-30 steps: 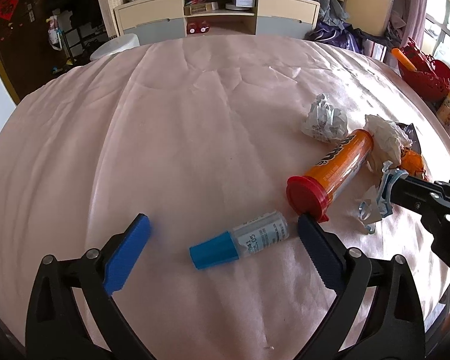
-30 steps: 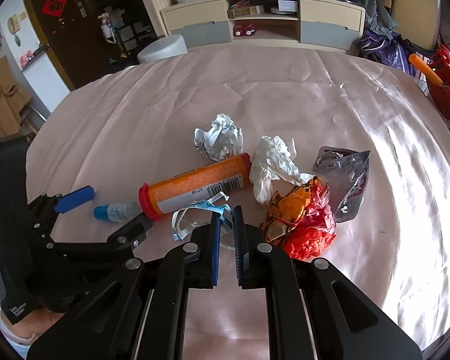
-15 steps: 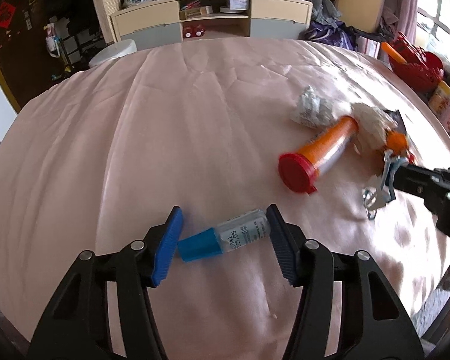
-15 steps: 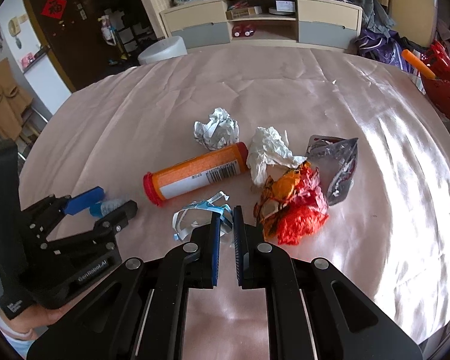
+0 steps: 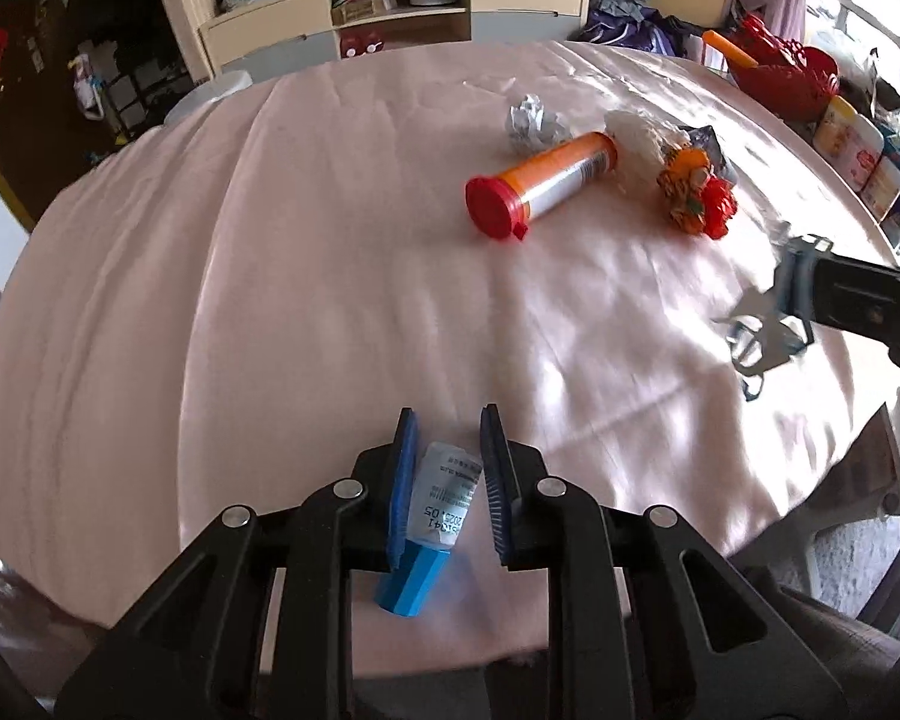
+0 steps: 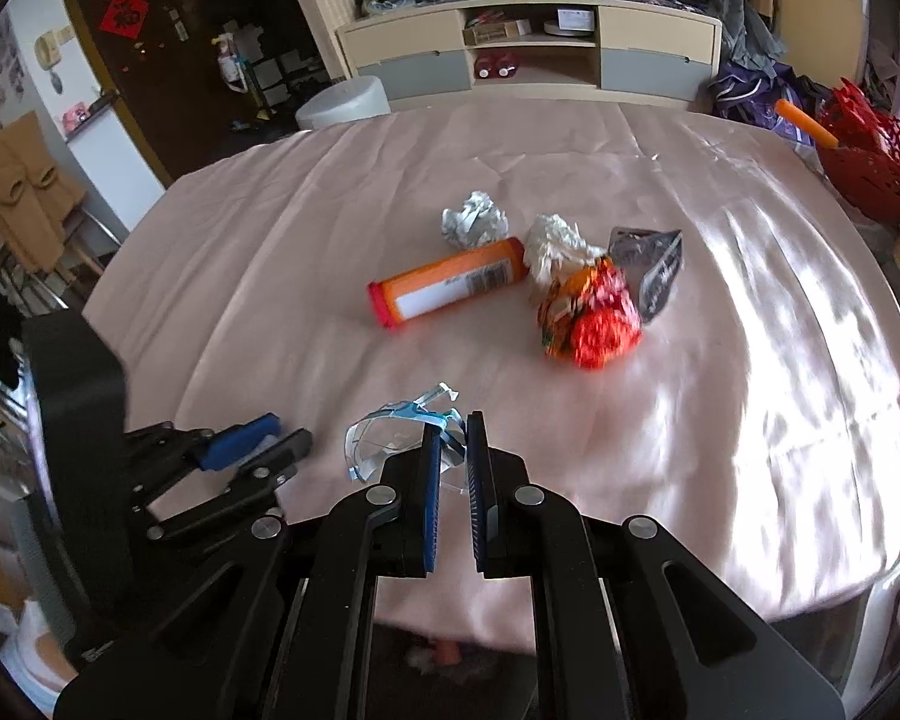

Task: Collect trash
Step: 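Drop the blue-capped tube into the bin while the right tool drops a clear plastic piece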

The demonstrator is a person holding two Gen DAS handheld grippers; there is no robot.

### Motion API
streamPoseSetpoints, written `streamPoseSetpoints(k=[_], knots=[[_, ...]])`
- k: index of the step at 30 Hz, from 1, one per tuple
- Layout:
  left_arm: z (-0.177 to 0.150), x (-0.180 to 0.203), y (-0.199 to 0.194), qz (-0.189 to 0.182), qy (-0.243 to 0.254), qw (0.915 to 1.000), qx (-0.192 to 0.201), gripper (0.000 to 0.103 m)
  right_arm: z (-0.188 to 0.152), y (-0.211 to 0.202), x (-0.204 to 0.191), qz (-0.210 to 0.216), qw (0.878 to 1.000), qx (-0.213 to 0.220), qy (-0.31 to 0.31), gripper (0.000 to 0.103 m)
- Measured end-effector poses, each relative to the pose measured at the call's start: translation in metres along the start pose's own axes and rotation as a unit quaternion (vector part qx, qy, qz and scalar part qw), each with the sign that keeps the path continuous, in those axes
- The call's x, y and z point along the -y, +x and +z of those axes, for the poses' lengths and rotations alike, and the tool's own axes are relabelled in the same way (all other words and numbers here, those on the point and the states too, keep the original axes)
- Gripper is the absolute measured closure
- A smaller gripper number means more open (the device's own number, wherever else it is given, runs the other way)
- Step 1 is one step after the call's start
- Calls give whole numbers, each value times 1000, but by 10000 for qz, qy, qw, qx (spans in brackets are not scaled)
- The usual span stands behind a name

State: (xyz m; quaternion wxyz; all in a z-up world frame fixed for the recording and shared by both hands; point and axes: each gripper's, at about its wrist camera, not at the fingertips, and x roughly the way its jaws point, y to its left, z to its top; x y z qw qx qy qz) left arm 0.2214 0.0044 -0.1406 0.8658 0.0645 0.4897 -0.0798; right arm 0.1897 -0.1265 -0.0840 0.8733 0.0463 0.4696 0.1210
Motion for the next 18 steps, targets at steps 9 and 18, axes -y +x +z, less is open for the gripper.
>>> streamPoseSetpoints(k=[9, 18], knots=[[-21, -9, -14, -263, -27, 9995, -165, 56, -18, -23, 11, 38, 9997, 28, 252, 93], [-36, 2, -22, -229, 310, 9992, -73, 85, -49, -34, 22, 57, 9988, 80, 484, 93]])
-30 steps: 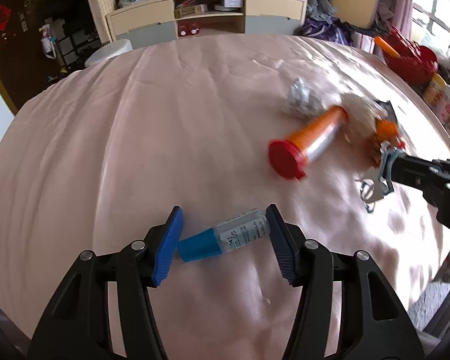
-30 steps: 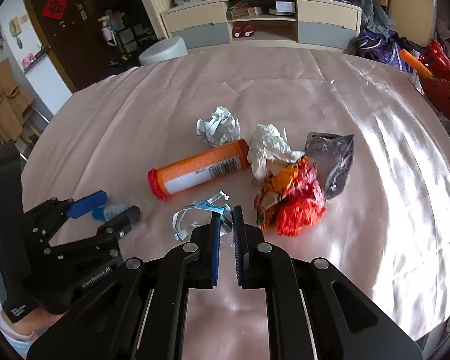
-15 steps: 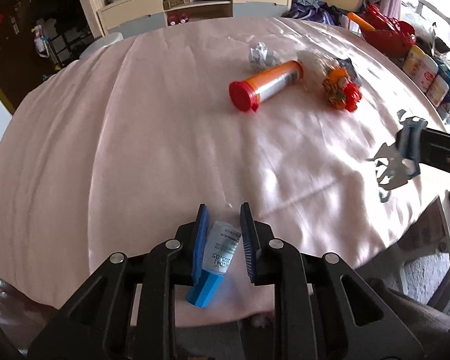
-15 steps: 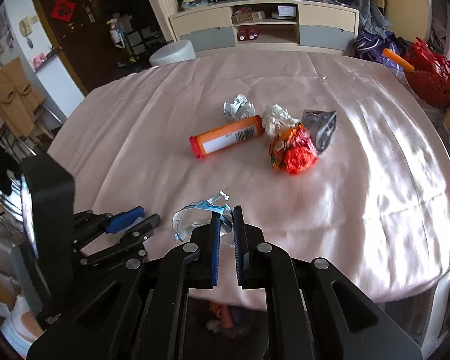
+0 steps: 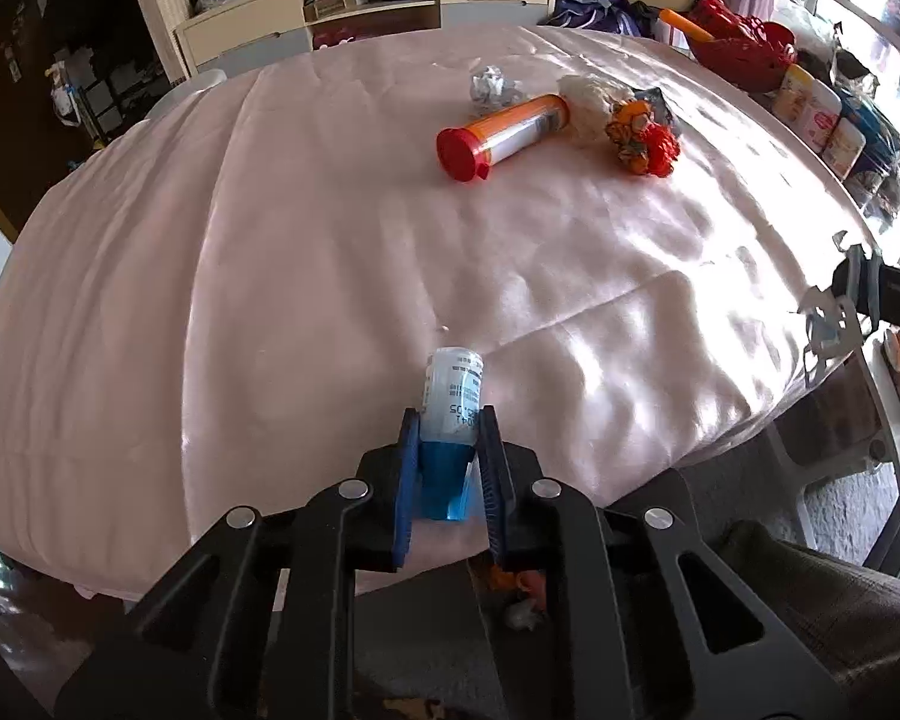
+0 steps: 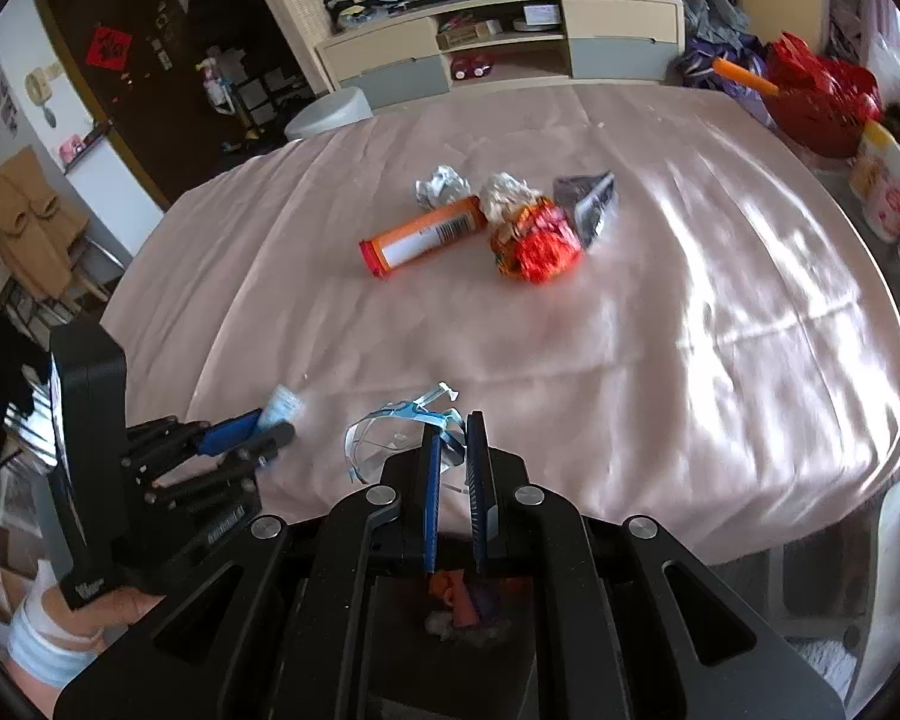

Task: Collect trash
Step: 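Drop the blue-capped tube into the bin while the right tool drops a clear plastic piece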

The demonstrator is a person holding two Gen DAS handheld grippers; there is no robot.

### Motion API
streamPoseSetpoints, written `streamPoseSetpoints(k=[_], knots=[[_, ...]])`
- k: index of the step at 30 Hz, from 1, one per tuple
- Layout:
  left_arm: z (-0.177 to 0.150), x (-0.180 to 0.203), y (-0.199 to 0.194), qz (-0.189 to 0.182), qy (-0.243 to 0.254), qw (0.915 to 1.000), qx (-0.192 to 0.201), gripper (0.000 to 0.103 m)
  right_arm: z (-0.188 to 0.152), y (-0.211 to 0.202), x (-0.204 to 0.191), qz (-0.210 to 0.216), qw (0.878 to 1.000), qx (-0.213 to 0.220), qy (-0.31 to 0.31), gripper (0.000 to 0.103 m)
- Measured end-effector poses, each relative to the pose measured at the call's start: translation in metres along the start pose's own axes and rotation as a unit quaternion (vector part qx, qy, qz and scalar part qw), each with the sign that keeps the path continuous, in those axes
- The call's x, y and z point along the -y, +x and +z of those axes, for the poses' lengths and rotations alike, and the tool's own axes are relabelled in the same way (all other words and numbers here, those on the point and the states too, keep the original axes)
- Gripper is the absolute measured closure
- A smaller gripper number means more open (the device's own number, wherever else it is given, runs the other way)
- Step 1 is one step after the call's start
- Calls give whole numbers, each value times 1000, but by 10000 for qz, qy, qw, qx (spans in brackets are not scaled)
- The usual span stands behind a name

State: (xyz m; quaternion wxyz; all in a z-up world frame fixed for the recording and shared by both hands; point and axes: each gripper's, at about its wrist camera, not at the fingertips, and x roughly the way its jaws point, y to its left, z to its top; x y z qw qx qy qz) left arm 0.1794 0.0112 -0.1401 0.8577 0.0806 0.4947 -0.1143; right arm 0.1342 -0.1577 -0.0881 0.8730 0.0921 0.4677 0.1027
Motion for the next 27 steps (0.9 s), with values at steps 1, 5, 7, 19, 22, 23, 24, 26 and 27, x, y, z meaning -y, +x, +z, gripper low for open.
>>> streamPoseSetpoints(k=[1, 5, 7, 19, 22, 23, 24, 26, 27], knots=[[-1, 2, -1, -13, 18, 10000, -14, 86, -4, -1, 2, 18, 10000, 5, 31, 93], [-11, 10, -23, -134, -140, 9998, 79, 86, -24, -3, 10, 114, 9998, -4, 131, 93], [-18, 14, -37, -229, -334, 9991, 133, 86, -34, -3, 12, 161, 9998, -33, 151, 93], [-106, 54, -44, -641, -875, 9936, -322, 86, -91, -6, 12, 139, 9991, -381, -104, 93], [-124, 59, -38, -648, -953, 9924, -425, 86, -103, 1, 12, 230, 9982, -534, -126, 93], [-129, 62, -36, -632, -936, 9926, -451, 86, -105, 3, 12, 269, 9979, -577, -120, 93], [-133, 64, -34, -599, -908, 9929, -483, 86, -107, 7, 12, 297, 9975, -627, -137, 93], [-140, 68, -28, -545, -851, 9935, -530, 86, -110, 13, 11, 293, 9970, -691, -177, 93], [-142, 68, -26, -530, -845, 9935, -543, 86, -111, 14, 11, 296, 9968, -718, -169, 93]])
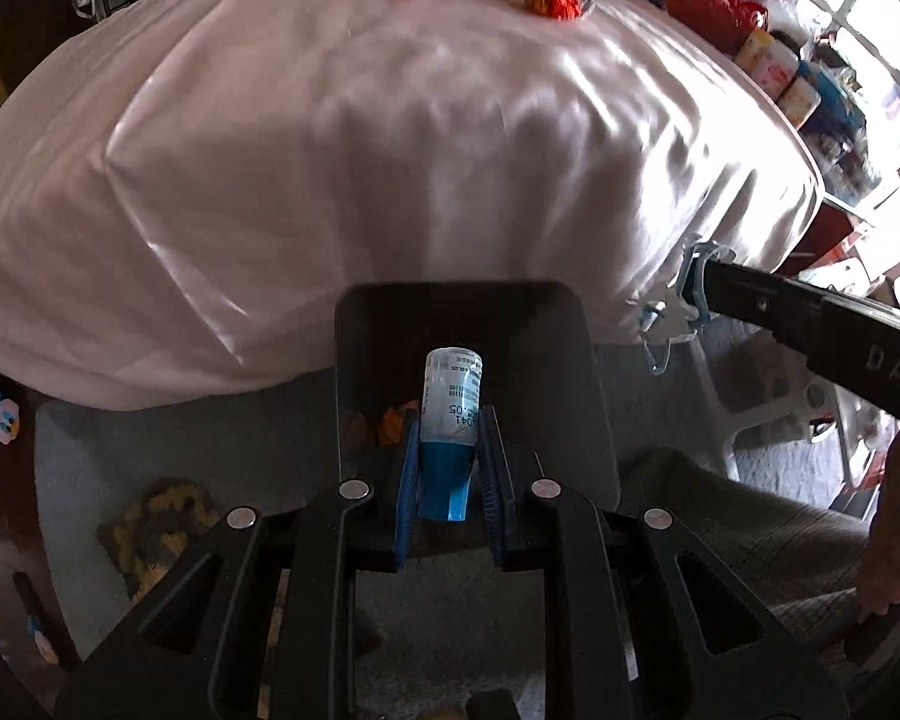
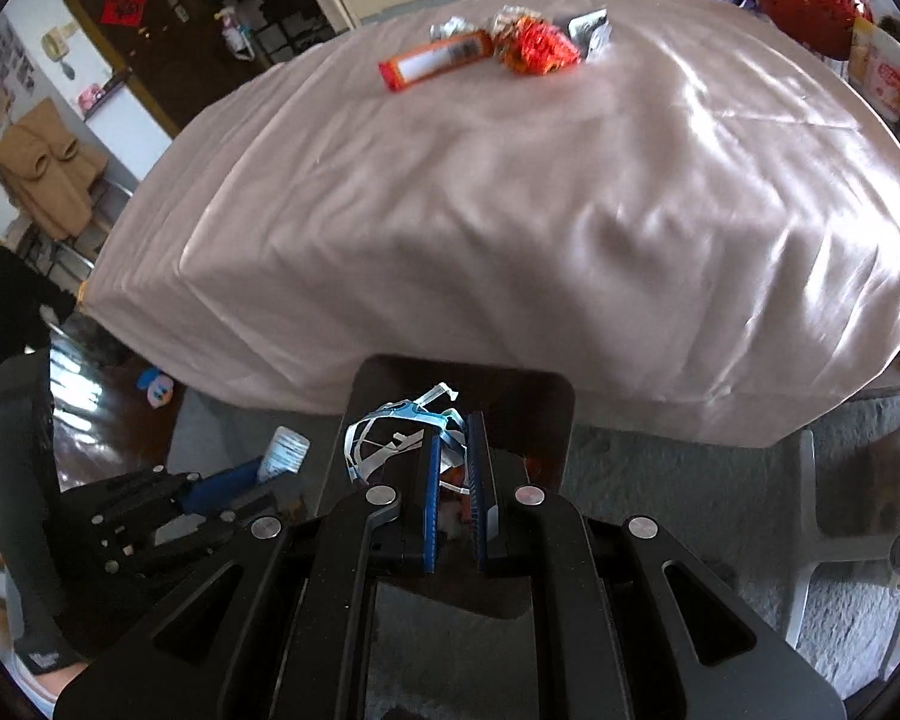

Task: Collect trash
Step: 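Drop the blue-capped tube into the bin while the right tool drops a clear plastic piece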

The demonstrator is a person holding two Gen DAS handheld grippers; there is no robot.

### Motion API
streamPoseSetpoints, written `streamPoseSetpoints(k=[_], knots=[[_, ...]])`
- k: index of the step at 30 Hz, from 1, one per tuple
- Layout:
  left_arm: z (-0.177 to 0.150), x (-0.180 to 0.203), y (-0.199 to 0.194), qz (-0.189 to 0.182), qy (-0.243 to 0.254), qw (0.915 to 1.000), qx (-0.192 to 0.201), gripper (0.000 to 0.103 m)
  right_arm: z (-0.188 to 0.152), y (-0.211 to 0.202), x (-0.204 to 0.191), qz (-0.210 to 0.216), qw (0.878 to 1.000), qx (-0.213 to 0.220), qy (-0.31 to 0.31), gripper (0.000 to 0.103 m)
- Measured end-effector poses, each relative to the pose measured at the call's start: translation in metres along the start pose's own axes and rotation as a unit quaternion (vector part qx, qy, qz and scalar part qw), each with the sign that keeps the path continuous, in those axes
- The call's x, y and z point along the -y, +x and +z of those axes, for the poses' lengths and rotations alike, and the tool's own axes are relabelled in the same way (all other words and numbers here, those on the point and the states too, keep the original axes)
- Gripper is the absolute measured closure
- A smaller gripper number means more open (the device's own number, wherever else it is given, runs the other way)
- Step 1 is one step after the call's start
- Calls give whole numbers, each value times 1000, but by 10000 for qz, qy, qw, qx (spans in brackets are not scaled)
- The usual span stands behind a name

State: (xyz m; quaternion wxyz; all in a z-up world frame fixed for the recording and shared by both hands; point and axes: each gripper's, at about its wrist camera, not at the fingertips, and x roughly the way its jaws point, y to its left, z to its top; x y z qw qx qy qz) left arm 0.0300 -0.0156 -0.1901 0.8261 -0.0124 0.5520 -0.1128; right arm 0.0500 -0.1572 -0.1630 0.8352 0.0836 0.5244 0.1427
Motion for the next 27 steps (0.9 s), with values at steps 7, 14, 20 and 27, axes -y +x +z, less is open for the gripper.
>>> streamPoseSetpoints(k=[7, 14, 20, 27], knots=[[0, 4, 18, 8, 132, 9998, -131, 85, 0, 14, 7, 59, 9998, -149, 123, 93], [3, 7, 27, -63, 133, 9996, -242, 85, 3, 22, 1, 68, 9995, -309, 84, 90], [5, 7, 30, -35, 124, 9995, -282, 82, 7, 27, 2, 44, 9992, -373, 166, 90], [5, 2, 26, 9, 116, 9997, -202, 65, 10, 23, 7, 117, 9991, -311, 279, 60]])
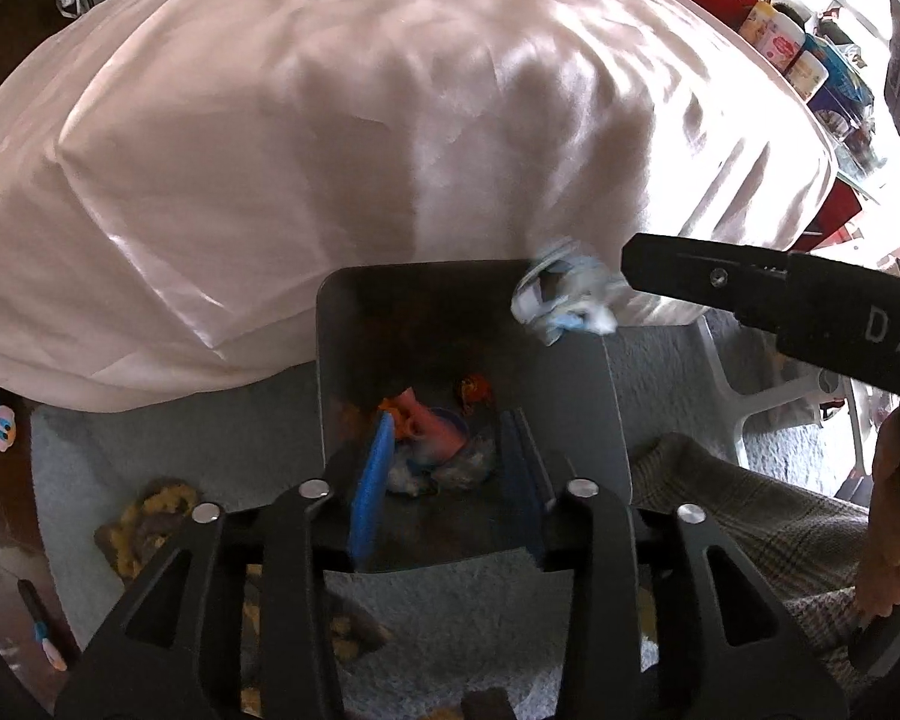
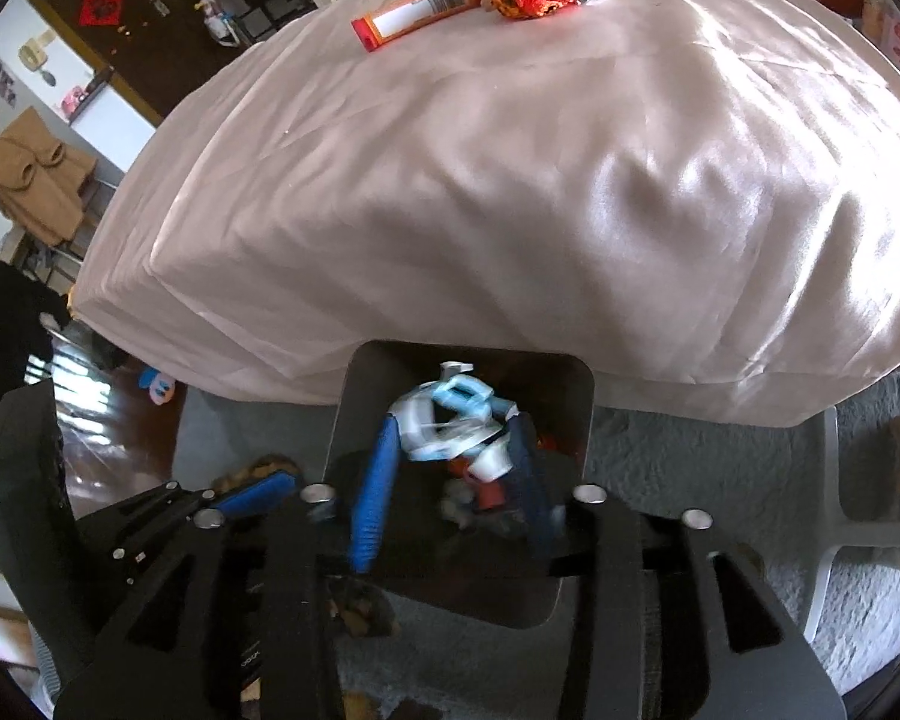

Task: Collect trash
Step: 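Drop the blue-capped tube into the bin while the right tool drops a clear plastic piece, then grasp the orange tube with the left tool while the right grasps the red foil wrapper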

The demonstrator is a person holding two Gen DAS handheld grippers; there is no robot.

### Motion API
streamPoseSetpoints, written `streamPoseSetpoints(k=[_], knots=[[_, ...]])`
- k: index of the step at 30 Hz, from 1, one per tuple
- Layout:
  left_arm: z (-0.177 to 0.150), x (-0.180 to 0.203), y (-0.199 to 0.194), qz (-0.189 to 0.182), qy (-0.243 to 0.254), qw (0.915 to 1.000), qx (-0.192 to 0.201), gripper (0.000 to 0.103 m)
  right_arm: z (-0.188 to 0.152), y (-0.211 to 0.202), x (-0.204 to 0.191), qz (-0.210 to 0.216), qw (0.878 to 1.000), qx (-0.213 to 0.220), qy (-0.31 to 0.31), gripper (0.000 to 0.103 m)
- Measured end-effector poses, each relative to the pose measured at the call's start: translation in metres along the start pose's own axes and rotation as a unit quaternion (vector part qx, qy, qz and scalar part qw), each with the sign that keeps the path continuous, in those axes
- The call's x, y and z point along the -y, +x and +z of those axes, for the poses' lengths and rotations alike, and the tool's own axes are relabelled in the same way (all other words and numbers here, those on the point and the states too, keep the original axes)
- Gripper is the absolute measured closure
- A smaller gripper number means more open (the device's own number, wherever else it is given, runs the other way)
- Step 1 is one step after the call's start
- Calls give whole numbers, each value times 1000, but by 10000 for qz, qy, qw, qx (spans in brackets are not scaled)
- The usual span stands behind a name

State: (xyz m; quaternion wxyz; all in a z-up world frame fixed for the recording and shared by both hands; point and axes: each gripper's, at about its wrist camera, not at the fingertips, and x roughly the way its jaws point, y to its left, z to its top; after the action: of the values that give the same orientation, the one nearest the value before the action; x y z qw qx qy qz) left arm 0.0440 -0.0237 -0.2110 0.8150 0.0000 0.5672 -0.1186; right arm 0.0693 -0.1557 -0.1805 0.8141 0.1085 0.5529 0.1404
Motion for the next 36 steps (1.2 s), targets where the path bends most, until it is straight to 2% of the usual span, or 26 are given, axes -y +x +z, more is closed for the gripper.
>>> streamPoseSetpoints(k=[2, 5, 7, 10, 14, 21, 26, 30, 36], knots=[[0, -1, -3, 53, -10, 10000, 39, 55, 1, -2, 2, -12, 10000, 23, 36, 56], [1, -4, -9, 164, -3, 9998, 138, 43, 3, -9, 8, -24, 9998, 144, 160, 42], [3, -6, -14, 236, 7, 9995, 224, 35, 5, -18, 12, -104, 9992, 279, 251, 25], [5, -7, -22, 292, 13, 9990, 336, 27, 8, -33, 18, -319, 9974, 550, 342, 9], [10, -9, -35, 361, -22, 9981, 494, 18, 12, -48, 28, -347, 9952, 765, 495, 7], [26, -12, -60, 415, -105, 9953, 865, 16, 17, -58, 29, -326, 9939, 919, 523, 7], [33, -16, -65, 397, -151, 9947, 939, 16, 21, -65, 28, -280, 9931, 1003, 539, 7], [44, -25, -73, 331, -299, 9945, 945, 16, 37, -69, 24, -239, 9927, 1066, 510, 7], [80, -46, -82, 298, -482, 9936, 976, 16, 79, -70, 15, -527, 9905, 1243, 272, 7]])
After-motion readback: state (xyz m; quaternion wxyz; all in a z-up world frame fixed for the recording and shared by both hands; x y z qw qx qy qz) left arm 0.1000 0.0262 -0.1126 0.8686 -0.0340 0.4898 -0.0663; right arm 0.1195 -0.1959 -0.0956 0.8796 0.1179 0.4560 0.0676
